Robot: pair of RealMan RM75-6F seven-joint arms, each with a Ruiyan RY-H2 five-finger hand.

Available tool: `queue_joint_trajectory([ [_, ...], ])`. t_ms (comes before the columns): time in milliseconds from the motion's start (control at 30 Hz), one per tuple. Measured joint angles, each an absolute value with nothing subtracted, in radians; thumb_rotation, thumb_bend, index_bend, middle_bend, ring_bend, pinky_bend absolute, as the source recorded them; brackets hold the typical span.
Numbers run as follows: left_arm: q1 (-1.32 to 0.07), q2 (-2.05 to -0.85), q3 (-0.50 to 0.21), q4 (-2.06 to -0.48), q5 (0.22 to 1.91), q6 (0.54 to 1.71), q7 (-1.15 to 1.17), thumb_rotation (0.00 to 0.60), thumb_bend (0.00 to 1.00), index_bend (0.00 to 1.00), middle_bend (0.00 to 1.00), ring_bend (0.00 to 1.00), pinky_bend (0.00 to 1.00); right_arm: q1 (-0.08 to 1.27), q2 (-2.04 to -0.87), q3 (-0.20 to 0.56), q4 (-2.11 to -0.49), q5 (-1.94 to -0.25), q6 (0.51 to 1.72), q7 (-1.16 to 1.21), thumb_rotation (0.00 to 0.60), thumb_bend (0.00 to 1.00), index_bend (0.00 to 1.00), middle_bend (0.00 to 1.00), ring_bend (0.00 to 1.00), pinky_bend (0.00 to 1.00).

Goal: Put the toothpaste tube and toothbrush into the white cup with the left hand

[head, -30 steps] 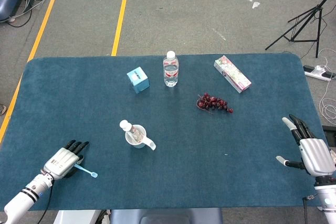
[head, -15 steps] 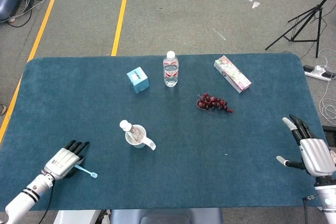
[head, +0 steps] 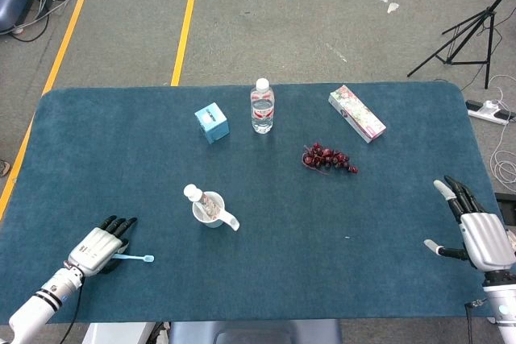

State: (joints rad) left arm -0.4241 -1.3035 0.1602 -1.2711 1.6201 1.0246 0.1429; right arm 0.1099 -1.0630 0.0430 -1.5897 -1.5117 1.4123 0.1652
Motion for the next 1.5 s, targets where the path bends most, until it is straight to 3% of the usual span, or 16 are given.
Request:
queue_joint_trajectory([
  [567,-0.402,-1.266,0.130,-1.342,1.592,1.091,0.046,0.600,0.41,0.62,0.04,0.10,0.10,0.109,-1.062,0.043,-1.590,-1.515,1.415,0.169,0.600,0.03,0.05,0.04,0.04,0.33],
  [1500,-0.462,-0.975,-0.038,-1.825,1.572,1.170,-0.385,0.600,0.41,0.62,0.04,0.10,0.10,0.103,-1.056,0.043,-1.592,-1.522,1.429,0.180,0.600,0.03,0.05,0.04,0.04,0.33],
])
